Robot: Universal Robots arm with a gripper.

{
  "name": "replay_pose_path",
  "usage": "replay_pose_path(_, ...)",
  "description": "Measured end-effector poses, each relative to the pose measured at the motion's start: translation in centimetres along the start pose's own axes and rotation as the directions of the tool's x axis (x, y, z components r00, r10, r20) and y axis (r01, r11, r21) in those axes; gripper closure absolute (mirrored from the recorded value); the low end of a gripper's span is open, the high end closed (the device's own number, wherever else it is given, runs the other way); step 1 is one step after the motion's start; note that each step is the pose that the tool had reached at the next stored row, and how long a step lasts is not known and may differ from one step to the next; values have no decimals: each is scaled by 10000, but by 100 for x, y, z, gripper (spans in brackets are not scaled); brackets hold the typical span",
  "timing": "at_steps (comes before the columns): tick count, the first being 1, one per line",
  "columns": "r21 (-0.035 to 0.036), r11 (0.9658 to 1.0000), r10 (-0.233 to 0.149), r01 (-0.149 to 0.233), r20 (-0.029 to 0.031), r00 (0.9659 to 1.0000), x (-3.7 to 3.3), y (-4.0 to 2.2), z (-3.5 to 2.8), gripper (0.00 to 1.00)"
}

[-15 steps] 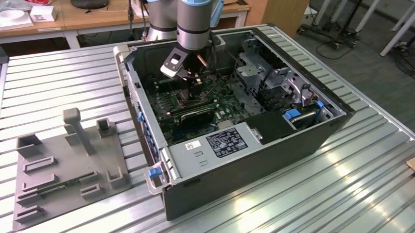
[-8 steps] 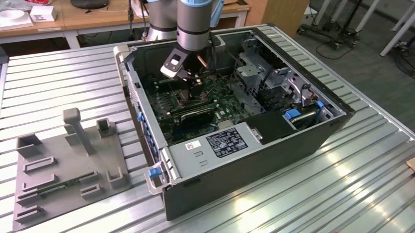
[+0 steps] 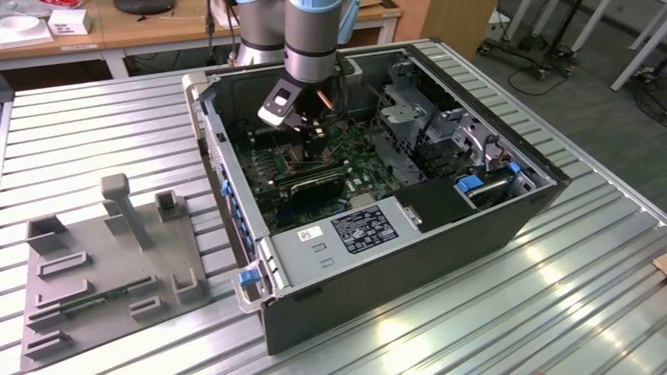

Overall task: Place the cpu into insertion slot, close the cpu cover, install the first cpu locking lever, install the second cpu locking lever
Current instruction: 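Place the cpu into insertion slot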

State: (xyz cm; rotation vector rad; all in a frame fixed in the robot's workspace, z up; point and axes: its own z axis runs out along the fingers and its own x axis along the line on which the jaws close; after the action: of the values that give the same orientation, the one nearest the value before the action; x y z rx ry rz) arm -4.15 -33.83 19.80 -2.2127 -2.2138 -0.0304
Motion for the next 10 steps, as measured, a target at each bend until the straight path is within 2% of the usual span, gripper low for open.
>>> replay_pose_path(10,0,10000,0,0,0,10000,-10,4,16,46)
